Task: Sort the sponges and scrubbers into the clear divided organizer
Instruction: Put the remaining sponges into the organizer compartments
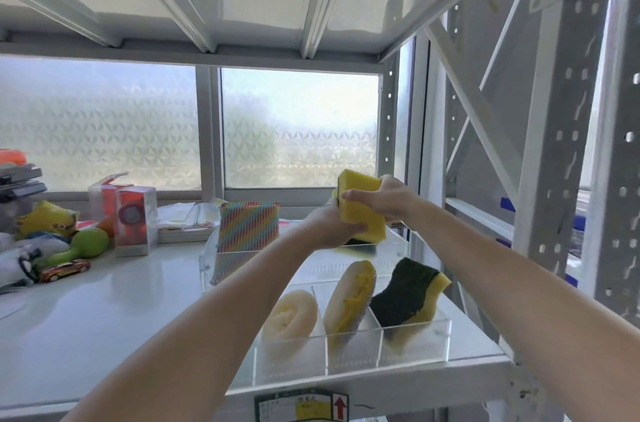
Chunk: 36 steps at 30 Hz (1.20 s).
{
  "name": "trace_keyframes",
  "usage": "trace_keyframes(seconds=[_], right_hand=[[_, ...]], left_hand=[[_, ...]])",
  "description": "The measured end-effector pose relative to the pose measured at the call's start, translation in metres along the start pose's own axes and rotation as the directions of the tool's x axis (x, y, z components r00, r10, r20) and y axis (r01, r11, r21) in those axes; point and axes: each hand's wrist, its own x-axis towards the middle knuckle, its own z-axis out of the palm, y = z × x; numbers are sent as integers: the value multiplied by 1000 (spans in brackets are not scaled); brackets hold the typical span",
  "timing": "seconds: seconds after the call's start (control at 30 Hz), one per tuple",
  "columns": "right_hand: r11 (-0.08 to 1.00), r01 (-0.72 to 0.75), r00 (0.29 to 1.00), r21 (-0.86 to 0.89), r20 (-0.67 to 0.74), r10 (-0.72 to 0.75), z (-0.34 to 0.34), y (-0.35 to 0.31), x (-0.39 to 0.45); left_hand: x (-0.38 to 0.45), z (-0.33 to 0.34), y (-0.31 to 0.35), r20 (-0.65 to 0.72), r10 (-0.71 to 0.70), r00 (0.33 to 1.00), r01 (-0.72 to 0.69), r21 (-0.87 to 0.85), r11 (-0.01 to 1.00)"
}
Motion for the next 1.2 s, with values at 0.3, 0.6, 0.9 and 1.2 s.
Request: trace_keyframes(seconds=[0.3,0.6,0.9,1.2], right_hand=[[964,-98,995,249,-8,103,-3,5,-3],[857,-166,980,487,-14,198,-20,12,-4],[559,-60,997,827,76,-5,-44,12,-9],[681,19,983,732,109,-145,-19,14,-12]], left_hand=[[1,-8,-10,-106,71,992,-61,99,993],[-3,-19,-15,-64,2,998,-9,-111,994],[10,-20,-27,-123,-24,992,-5,-226,974],[7,-27,-26,-89,-100,991,51,-439,897]])
